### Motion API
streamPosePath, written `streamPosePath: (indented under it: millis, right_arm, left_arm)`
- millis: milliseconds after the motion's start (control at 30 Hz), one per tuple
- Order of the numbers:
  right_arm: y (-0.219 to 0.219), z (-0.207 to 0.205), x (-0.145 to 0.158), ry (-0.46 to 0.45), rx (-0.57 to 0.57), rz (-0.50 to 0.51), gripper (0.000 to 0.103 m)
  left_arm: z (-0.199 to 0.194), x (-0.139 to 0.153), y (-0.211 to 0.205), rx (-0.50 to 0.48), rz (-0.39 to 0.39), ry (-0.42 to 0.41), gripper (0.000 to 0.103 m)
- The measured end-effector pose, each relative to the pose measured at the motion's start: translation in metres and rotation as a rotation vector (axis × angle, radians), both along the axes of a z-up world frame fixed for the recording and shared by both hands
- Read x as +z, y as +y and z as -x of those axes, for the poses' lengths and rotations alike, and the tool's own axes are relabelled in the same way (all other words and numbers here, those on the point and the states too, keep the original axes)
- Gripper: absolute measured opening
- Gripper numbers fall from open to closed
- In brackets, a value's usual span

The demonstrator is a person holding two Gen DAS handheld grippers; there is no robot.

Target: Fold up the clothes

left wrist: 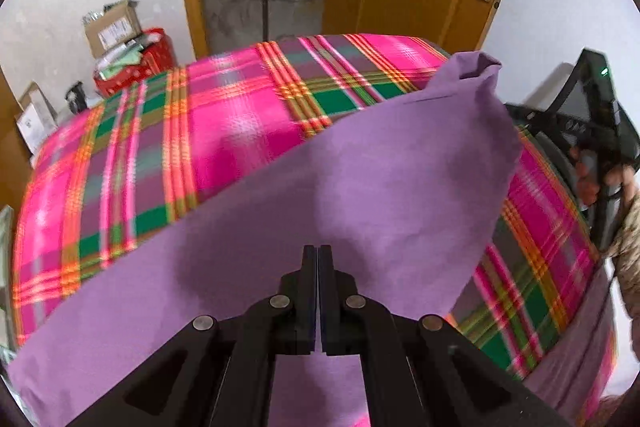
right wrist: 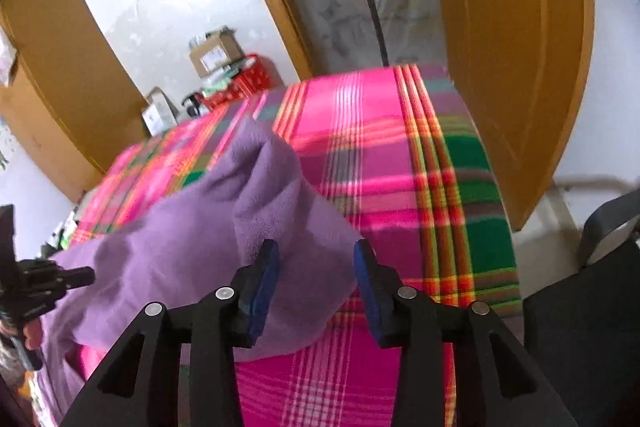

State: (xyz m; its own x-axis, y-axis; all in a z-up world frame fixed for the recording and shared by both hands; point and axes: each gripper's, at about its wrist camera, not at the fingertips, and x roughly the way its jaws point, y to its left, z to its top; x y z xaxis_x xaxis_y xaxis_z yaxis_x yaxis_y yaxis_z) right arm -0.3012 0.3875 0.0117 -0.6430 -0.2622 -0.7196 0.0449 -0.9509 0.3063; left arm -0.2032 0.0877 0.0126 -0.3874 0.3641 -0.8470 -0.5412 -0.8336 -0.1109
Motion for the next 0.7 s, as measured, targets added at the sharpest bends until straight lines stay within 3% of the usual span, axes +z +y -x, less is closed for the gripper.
streamPosePath:
  millis: [67, 100, 133, 167, 367, 433, 500, 567, 600, 700]
  right_arm:
    - [-0.007, 0.002, -0.006, -0.008, 0.001, -0.001, 0.039]
    - [-0.009, -0.001, -0.004, 0.005, 0.0, -0.004, 0.034]
    - [-0.011, -0.005, -0.001, 0.022, 0.004, -0.008, 0.013]
    - [-0.014, -0.009, 0.004, 0.04, 0.015, -0.01, 0.004]
    - [-0.05, -0.033, 0.034, 0.131, 0.175, 0.017, 0.002]
    - [-0.057, -0.036, 0.041, 0.156, 0.192, -0.026, 0.002]
    - [-0.057, -0.038, 0.044, 0.178, 0.174, -0.084, 0.006]
    - [-0.043, -0.031, 0.034, 0.15, 0.077, -0.123, 0.035]
    - [-0.034, -0.026, 0.025, 0.118, 0.039, -0.123, 0.042]
    - [-0.021, -0.015, -0.002, 0.028, -0.002, -0.125, 0.05]
  left_arm:
    - [-0.002, -0.001, 0.007, -0.009, -0.011, -0.009, 0.001]
    - [-0.002, -0.003, 0.011, -0.012, -0.013, -0.01, 0.001]
    - [-0.003, -0.004, 0.014, -0.015, -0.014, -0.011, 0.001]
    - [-0.006, -0.004, 0.017, -0.018, -0.015, -0.015, 0.001]
    - [-0.008, -0.014, 0.023, -0.003, -0.014, -0.044, 0.001]
    - [-0.007, -0.018, 0.022, 0.01, -0.016, -0.063, 0.001]
    - [-0.007, -0.021, 0.022, 0.014, -0.015, -0.076, 0.001]
    - [-0.007, -0.024, 0.022, 0.018, -0.016, -0.084, 0.001]
    - [-0.007, -0.025, 0.022, 0.021, -0.021, -0.086, 0.001]
    - [-0.007, -0.026, 0.021, 0.027, -0.031, -0.086, 0.001]
